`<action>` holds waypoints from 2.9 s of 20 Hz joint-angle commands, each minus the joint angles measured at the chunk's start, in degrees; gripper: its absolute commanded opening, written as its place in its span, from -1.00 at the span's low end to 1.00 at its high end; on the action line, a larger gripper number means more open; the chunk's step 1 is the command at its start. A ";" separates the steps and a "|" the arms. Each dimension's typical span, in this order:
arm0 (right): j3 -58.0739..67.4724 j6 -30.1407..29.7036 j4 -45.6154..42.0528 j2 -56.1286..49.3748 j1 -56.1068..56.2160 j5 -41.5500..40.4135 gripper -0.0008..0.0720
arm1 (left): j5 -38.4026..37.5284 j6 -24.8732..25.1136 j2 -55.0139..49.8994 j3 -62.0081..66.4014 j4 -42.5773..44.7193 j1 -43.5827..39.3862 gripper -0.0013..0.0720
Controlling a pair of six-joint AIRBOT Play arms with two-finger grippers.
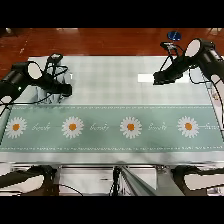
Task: Fold the shirts.
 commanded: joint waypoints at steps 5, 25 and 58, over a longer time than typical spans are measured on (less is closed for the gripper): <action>-0.02 0.00 0.02 -0.02 0.04 0.02 0.07 | 0.02 0.02 -0.04 0.00 0.02 -0.02 0.55; -0.02 0.02 1.55 -0.02 0.04 -3.45 0.07 | -0.42 0.02 -0.17 0.04 -0.20 -0.02 0.55; -0.02 -1.97 -1.05 -0.02 0.04 1.57 0.07 | 2.34 1.09 -20.22 16.68 -1.14 12.81 -0.89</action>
